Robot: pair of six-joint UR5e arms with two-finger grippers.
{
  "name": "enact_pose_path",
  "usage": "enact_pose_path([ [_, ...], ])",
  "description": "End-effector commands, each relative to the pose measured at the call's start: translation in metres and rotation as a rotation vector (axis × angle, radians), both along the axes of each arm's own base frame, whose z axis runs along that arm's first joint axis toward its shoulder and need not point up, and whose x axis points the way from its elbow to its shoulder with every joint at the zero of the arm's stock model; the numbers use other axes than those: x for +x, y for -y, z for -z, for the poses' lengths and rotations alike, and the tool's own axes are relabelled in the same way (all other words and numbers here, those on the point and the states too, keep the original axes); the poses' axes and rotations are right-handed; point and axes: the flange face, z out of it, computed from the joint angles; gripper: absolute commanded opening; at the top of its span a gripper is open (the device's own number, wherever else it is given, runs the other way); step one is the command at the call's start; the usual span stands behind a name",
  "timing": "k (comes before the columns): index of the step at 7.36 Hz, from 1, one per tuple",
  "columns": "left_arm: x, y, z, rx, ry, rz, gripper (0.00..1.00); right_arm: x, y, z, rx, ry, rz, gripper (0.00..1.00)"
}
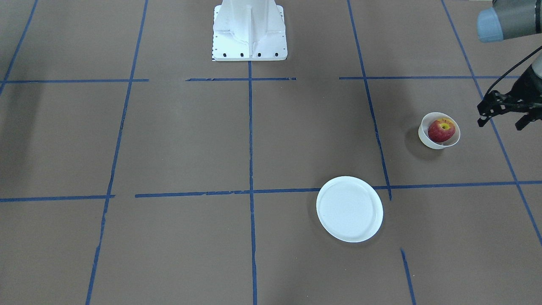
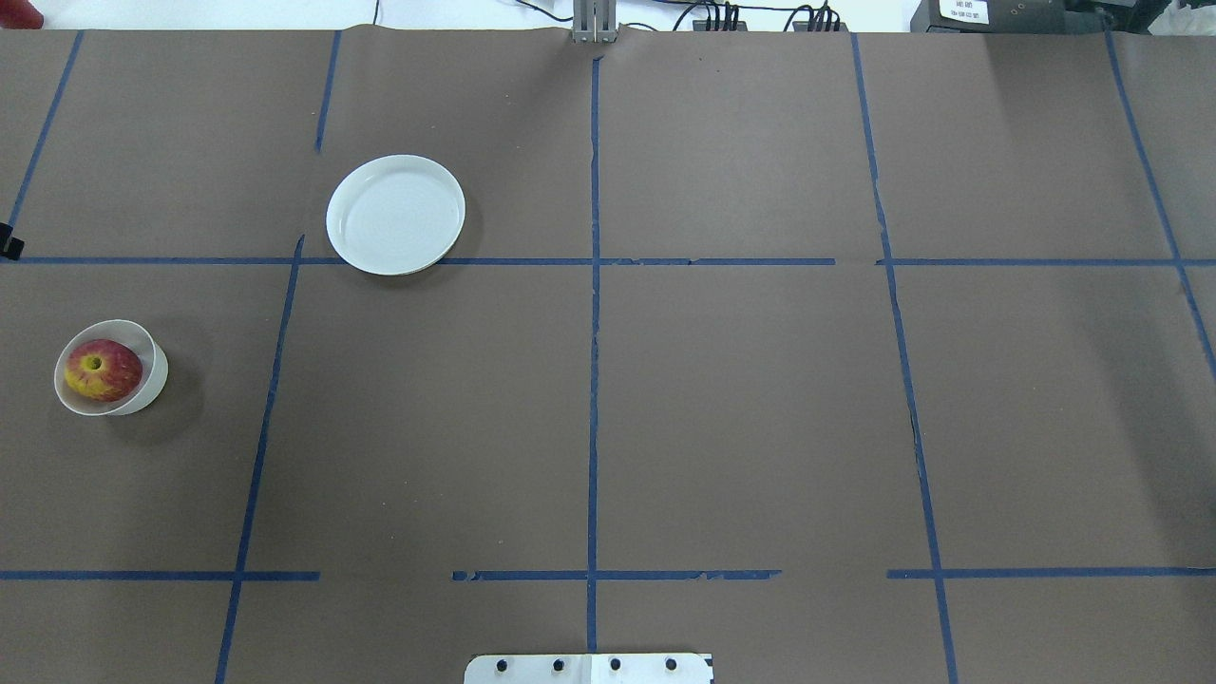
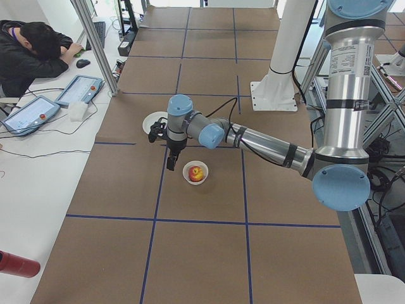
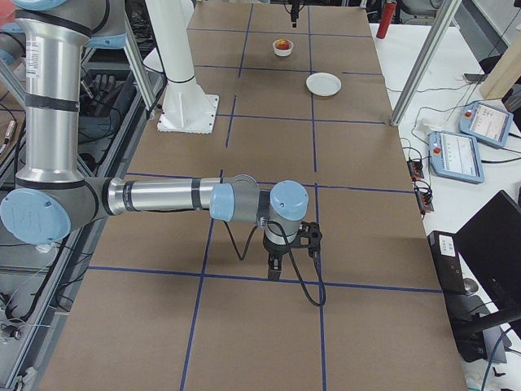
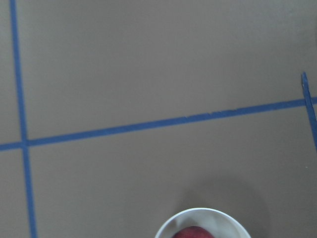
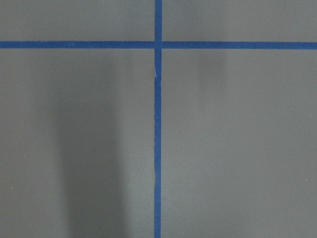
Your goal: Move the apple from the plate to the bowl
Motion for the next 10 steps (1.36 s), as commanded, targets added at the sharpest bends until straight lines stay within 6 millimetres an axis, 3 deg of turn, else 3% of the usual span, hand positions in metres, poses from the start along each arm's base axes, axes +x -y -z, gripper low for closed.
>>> enact_pose_path([
  [1, -0.081, -0.004, -0.026, 0.046, 0.027, -0.073, 1.0, 0.0, 0.0, 0.0, 0.0, 0.0, 0.0, 1.0],
  [2, -0.137, -0.008, -0.062, -0.066, 0.04, -0.007, 1.0, 0.0, 0.0, 0.0, 0.0, 0.0, 0.0, 1.0],
  [3, -0.173, -0.022, -0.085, -0.166, -0.009, 0.062, 1.0, 0.0, 0.0, 0.0, 0.0, 0.0, 0.0, 1.0],
  [5, -0.182, -0.056, -0.126, -0.259, -0.049, 0.085, 1.0, 0.0, 0.0, 0.0, 0.0, 0.0, 0.0, 1.0],
  [9, -0.181, -0.06, -0.18, -0.331, -0.054, 0.084, 1.0, 0.0, 0.0, 0.0, 0.0, 0.0, 0.0, 1.0],
  [10, -0.181, -0.059, -0.185, -0.309, -0.053, 0.085, 1.0, 0.0, 0.0, 0.0, 0.0, 0.0, 0.0, 1.0],
])
